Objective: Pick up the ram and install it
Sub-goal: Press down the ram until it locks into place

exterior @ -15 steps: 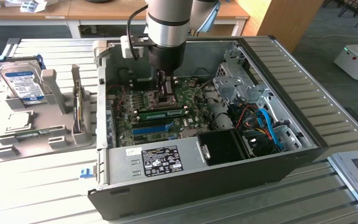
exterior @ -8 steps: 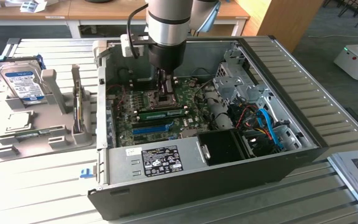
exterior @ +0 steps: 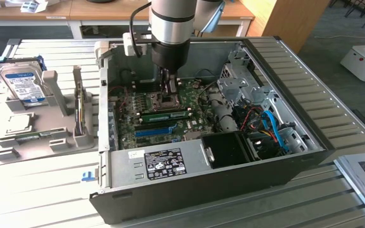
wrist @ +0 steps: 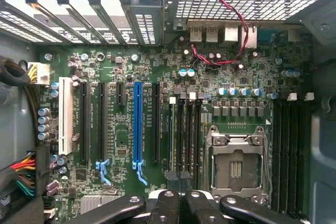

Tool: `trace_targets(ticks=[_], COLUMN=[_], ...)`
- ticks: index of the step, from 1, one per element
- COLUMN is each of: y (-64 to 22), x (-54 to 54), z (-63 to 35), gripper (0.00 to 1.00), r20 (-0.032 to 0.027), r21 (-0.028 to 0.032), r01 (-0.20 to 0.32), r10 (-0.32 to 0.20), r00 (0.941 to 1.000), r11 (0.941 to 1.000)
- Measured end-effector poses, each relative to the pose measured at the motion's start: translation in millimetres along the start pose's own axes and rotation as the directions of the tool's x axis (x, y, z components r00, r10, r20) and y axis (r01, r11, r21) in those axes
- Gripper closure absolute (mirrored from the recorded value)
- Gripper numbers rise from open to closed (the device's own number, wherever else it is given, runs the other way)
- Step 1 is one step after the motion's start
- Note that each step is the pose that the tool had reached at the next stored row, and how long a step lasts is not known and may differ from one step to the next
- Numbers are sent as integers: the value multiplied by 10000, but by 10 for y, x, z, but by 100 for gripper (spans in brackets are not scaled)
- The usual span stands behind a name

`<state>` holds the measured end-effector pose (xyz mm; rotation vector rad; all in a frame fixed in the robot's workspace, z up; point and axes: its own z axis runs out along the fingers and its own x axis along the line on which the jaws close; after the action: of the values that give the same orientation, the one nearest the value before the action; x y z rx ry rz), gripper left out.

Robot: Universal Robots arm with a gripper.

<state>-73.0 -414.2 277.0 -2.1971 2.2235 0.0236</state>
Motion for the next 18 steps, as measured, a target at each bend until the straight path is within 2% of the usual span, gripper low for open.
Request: trace_targets(ticks=[18], y=[-3], x=[-2], z=[-91], gripper=[90], r20=[0], r21=[-1], r01=[0], r10=[0], r00=[10000], r11=[10000])
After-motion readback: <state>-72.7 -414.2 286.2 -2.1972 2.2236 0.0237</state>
